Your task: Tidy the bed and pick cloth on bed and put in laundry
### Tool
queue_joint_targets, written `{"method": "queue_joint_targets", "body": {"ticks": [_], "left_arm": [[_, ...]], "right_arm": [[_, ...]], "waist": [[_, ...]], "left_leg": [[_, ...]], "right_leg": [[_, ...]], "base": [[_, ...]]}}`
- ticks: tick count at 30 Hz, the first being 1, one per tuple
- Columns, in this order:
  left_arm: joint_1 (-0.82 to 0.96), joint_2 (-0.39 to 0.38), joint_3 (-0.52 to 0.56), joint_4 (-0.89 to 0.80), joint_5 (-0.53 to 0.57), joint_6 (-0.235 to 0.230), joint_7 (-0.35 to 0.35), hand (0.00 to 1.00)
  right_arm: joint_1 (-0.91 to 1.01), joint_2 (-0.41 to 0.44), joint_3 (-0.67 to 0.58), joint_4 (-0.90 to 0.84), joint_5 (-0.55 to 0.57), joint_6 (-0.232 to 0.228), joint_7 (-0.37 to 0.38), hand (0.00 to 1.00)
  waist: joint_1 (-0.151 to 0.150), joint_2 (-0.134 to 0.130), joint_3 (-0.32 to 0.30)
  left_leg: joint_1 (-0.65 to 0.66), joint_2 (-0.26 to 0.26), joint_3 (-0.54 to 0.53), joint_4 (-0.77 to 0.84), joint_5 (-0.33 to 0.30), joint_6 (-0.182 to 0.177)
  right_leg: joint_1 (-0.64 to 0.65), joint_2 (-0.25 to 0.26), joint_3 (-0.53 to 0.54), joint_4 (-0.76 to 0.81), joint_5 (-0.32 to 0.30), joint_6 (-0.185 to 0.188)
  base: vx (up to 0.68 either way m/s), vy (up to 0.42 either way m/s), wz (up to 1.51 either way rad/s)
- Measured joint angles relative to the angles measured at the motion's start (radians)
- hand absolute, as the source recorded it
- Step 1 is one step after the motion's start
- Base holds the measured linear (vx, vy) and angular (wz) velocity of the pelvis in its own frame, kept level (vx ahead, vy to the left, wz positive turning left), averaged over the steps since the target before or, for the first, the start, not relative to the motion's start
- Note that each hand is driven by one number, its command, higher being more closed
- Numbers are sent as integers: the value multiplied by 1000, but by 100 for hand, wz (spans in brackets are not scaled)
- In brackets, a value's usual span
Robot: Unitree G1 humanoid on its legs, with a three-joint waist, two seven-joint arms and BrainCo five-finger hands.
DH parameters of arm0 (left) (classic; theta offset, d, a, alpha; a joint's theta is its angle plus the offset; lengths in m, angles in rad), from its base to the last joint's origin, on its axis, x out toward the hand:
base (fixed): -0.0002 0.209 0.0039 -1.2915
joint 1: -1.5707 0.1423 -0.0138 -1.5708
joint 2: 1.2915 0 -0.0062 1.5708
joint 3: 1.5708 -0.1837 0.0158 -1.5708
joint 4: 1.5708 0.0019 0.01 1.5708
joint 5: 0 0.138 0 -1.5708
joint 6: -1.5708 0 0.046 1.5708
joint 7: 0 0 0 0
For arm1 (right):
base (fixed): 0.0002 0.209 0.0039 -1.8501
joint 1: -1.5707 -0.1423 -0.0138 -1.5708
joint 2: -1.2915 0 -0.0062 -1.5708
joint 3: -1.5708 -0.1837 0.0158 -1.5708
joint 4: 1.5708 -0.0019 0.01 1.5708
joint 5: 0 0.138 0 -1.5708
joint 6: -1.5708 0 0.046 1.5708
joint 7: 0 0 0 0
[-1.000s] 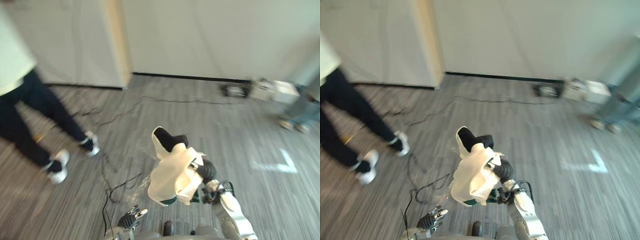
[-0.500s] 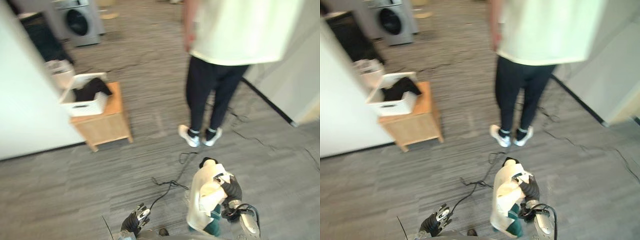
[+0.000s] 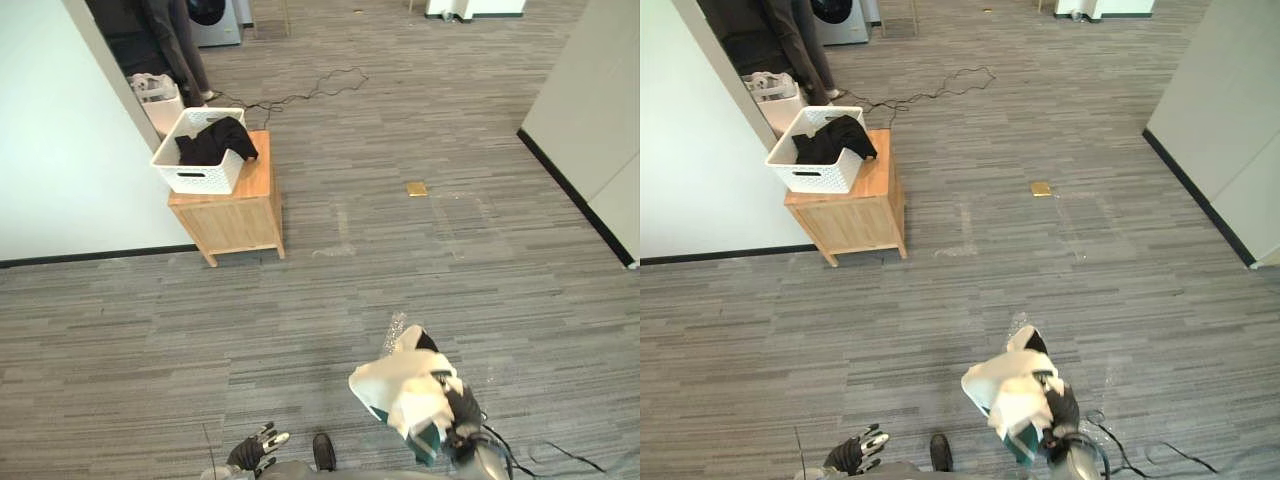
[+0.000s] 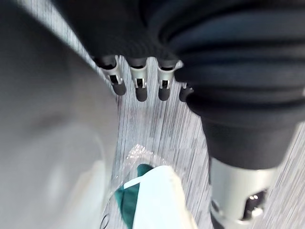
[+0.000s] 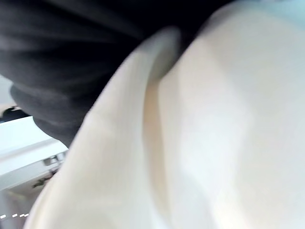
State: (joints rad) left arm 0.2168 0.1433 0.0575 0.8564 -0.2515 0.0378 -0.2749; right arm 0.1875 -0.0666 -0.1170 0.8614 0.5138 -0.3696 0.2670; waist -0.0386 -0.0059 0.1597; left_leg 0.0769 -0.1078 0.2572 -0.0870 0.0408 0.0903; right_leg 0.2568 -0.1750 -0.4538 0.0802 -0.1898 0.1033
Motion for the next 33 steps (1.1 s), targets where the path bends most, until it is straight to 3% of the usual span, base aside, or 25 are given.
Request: {"method": "queue_joint_targets", "body": {"ticks": [2, 3, 4, 6, 8, 11, 13, 14, 15, 16, 18, 20, 22, 25, 27, 28, 29, 30, 32, 33], "left_arm": [[-1, -4, 60, 40, 40, -31, 59, 0], [1, -10, 109, 63, 70, -51, 106, 0], [7, -16, 119, 68, 77, -58, 124, 0], [33, -64, 148, 70, 96, -93, 176, 0], [41, -87, 151, 71, 97, -100, 186, 0], [39, -97, 171, 82, 97, -115, 186, 0], [42, -107, 183, 89, 96, -115, 186, 0], [43, -102, 183, 92, 98, -116, 186, 0], [48, -96, 181, 92, 100, -119, 186, 0], [47, -77, 174, 108, 107, -127, 187, 0], [49, -55, 150, 116, 107, -132, 183, 0], [61, -35, 103, 95, 107, -134, 165, 0], [68, -26, 97, 59, 106, -128, 164, 0], [52, -21, 97, 12, 105, -83, 151, 0], [42, -22, 90, -26, 107, -69, 144, 0], [43, -27, 90, -30, 107, -69, 144, 0], [45, -49, 95, -22, 107, -67, 147, 0], [47, -65, 88, -26, 107, -68, 144, 0], [57, -88, 93, -28, 106, -69, 148, 0], [61, -96, 95, -30, 106, -69, 150, 0]], "right_arm": [[0, -2, -33, 51, -22, 9, 21, 100], [-1, -3, -51, 69, -33, 16, 43, 100], [3, -6, -53, 69, -36, 22, 50, 100], [17, -21, -69, 60, -49, 27, 96, 100], [30, -37, -79, 57, -58, 25, 113, 100], [35, -39, -80, 55, -88, 20, 122, 100], [37, -39, -80, 54, -110, -1, 122, 100], [38, -37, -80, 43, -107, -13, 122, 100], [41, -31, -79, 22, -101, -17, 122, 100], [40, -14, -68, -51, -84, -22, 124, 100], [40, -7, -60, -155, -48, -40, 127, 100], [41, -19, -59, -299, -9, -47, 126, 100], [52, -19, -59, -445, 7, -49, 124, 100], [89, -18, -60, -618, 39, -58, 132, 100], [130, -1, -50, -696, 65, -55, 132, 100], [141, 1, -41, -721, 67, -55, 133, 100], [150, -3, -22, -752, 68, -44, 133, 100], [141, 8, -10, -777, 68, -23, 130, 100], [144, 19, 19, -838, 64, 9, 134, 100], [142, 18, 20, -845, 63, 24, 139, 100]], "waist": [[-2, -7, 5], [2, -16, 18], [7, -15, 19], [37, 6, 27], [44, 44, 23], [45, 51, 20], [53, 59, 5], [56, 54, -7], [56, 44, -16], [53, 16, -21], [48, -7, -15], [36, -4, -10], [8, -9, -12], [-30, -4, -9], [-36, -4, -8], [-36, -6, -8], [-31, 3, -7], [-27, 16, -6], [-30, 33, 1], [-29, 46, 5]], "left_leg": [[-61, 13, 19, 125, -37, -39], [-129, 40, 51, 291, -69, -62], [-159, 56, 58, 364, -74, -61], [-218, 113, 65, 525, -100, -89], [-180, 126, 62, 480, -128, -95], [-166, 119, 74, 393, -146, -79], [-153, 120, 81, 366, -224, -63], [-145, 107, 86, 369, -251, -40], [-137, 96, 90, 367, -266, -32], [-117, 71, 98, 366, -287, -22], [-51, 50, 99, 339, -301, -14], [59, 41, 79, 260, -299, -15], [106, 46, 55, 220, -292, -25], [160, 98, 7, 213, -301, -55], [210, 141, -36, 212, -324, -121], [225, 144, -44, 211, -338, -141], [266, 166, -64, 211, -351, -160], [265, 183, -66, 238, -336, -181], [226, 199, -75, 382, -332, -186], [199, 216, -79, 457, -328, -184]], "right_leg": [[-1, -6, 26, -2, -1, 0], [0, -17, 55, -10, -1, -1], [0, -16, 67, -10, -1, -1], [-1, -13, 132, 4, -3, -5], [-3, 1, 165, 8, -17, -17], [-57, 1, 216, 30, -20, -13], [-85, 4, 237, 58, -41, -1], [-92, -10, 246, 104, -69, 9], [-113, -25, 251, 168, -91, 7], [-212, -72, 260, 434, -130, 12], [-351, -135, 255, 757, -60, -55], [-454, -120, 247, 949, -53, -51], [-522, -86, 226, 923, -57, -47], [-600, -10, 149, 637, -62, -67], [-589, 40, 165, 292, 75, -72], [-589, 47, 183, 247, 151, -82], [-578, 64, 205, 279, 239, -139], [-600, 67, 208, 362, 162, -129], [-619, 57, 200, 471, 49, -132], [-602, 67, 191, 472, 29, -135]], "base": [[-4, -87, -9], [-26, -84, -28], [-66, -77, -53], [-89, -40, -78], [-49, 12, -60], [-5, 22, -43], [89, 73, -32], [112, 80, -17], [185, 88, -19], [218, 69, -15], [291, 76, -8], [367, 46, 9], [342, -24, 42], [424, -130, 67], [495, -232, 71], [529, -302, 38], [531, -332, 14], [593, -412, 10], [501, -380, 9], [440, -332, 13]]}}
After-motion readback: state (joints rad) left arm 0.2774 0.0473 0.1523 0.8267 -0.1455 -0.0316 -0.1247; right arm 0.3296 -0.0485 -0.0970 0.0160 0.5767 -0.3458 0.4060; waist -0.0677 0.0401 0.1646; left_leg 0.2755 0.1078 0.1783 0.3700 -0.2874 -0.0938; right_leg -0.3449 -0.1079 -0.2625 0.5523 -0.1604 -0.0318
